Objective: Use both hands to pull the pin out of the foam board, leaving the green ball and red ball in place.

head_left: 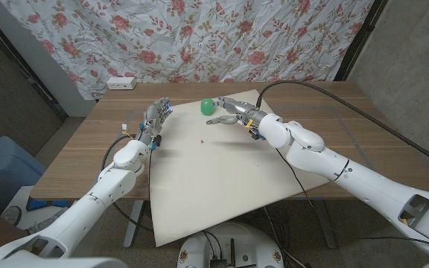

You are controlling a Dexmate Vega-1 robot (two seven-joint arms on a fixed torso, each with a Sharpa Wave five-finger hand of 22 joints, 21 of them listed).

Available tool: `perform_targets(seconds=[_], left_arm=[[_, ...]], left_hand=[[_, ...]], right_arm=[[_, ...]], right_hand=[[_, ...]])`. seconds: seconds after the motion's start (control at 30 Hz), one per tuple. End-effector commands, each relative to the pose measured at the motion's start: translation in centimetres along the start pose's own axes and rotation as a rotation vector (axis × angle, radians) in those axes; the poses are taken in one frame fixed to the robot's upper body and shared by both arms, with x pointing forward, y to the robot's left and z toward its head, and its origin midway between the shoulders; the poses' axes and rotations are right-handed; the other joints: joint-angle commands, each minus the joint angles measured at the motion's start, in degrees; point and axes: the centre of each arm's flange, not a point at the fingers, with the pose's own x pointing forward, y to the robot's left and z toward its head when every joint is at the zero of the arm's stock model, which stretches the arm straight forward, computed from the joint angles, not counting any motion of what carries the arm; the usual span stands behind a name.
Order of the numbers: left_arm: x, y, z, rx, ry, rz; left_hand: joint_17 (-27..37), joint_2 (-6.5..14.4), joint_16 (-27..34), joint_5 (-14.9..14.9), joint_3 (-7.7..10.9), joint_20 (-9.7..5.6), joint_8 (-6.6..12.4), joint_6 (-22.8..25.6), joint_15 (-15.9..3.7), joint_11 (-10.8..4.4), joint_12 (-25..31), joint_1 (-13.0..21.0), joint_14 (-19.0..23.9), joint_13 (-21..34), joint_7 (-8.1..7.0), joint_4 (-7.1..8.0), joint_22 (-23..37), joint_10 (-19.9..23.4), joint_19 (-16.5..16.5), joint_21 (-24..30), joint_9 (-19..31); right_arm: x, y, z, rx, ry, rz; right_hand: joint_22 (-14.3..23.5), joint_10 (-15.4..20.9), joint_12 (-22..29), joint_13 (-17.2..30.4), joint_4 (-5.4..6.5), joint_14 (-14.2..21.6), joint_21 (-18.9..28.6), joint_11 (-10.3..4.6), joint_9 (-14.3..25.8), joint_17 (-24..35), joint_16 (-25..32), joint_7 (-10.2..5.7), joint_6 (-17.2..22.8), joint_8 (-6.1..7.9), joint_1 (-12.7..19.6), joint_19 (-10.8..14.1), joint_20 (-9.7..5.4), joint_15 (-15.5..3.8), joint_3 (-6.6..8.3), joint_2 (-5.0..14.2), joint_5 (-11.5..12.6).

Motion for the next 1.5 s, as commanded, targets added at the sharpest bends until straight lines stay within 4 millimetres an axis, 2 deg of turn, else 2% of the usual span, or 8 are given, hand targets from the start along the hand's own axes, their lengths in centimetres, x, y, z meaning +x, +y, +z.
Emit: perform_targets(seconds=[0.03, 0.4, 0.73, 1.5], left_arm=[[0.3, 0.1, -0.3, -0.029, 0.005, -0.015], [0.4, 0.4, -0.3, -0.020, 0.015, -0.018], [0.7, 0.5, -0.1, -0.019, 0.018, -0.027], [0.0, 0.5, -0.6, 0.004, 0.047, -0.034]], left_hand=[[0.1, 4.4, -0.1, 0.4, 0.51, 0.13, -0.13, 0.3, -0.37, -0.08, -0.1, 0.1, 0.8, 0.3, -0.05, 0.09, 0.2, 0.3, 0.7, -0.5, 0.2], [0.1, 4.4, -0.1, 0.4, 0.56, 0.23, -0.16, 0.4, -0.36, 0.02, -0.2, 0.0, 0.9, 0.3, -0.13, 0.14, 0.2, 0.4, 0.9, -0.7, 0.2], [0.1, 4.5, -0.2, 0.4, 0.61, 0.27, -0.20, 0.5, -0.34, -0.08, -0.2, 0.0, 0.9, 0.4, -0.23, 0.18, 0.2, 0.4, 1.1, -1.0, 0.2], [0.1, 4.5, -0.2, 0.4, 0.74, 0.34, -0.23, 0.7, -0.31, -0.20, -0.3, 0.0, 1.1, 0.4, -0.36, 0.24, 0.2, 0.5, 1.5, -1.5, 0.3]], right_arm=[[1.6, 0.9, 1.6, -0.057, -0.036, 0.075], [2.1, 2.3, 2.2, -0.083, -0.037, 0.106], [2.7, 3.5, 2.4, -0.122, -0.012, 0.092], [4.3, 6.0, 2.8, -0.194, 0.018, 0.128]], right_hand=[[0.2, -0.1, 0.5, 0.3, -0.13, 0.2, 0.5, 0.54, 0.2, 0.1, 0.6, -0.10, 0.7, 0.37, 0.8, 0.4, 0.46, 0.58, 0.48, 0.04, 0.3], [0.2, 0.1, 0.7, 0.4, -0.26, 0.6, 0.6, 0.61, 0.4, 0.0, 0.9, -0.30, 2.6, 1.26, 3.3, 1.1, 0.22, 0.49, 1.50, -0.45, 0.7], [0.2, 2.3, 1.4, 0.4, -0.18, 2.2, 0.9, -0.43, 0.7, -0.1, 1.5, -1.27, 5.9, 2.75, 6.8, 2.5, -0.23, -0.68, 2.62, -1.92, 0.7], [0.2, 3.8, 1.6, 0.4, 0.19, 3.8, 1.0, -0.69, 1.0, -0.3, 2.0, -2.30, 8.6, 3.93, 9.0, 4.0, -0.47, -1.02, 3.18, -3.22, 0.2]])
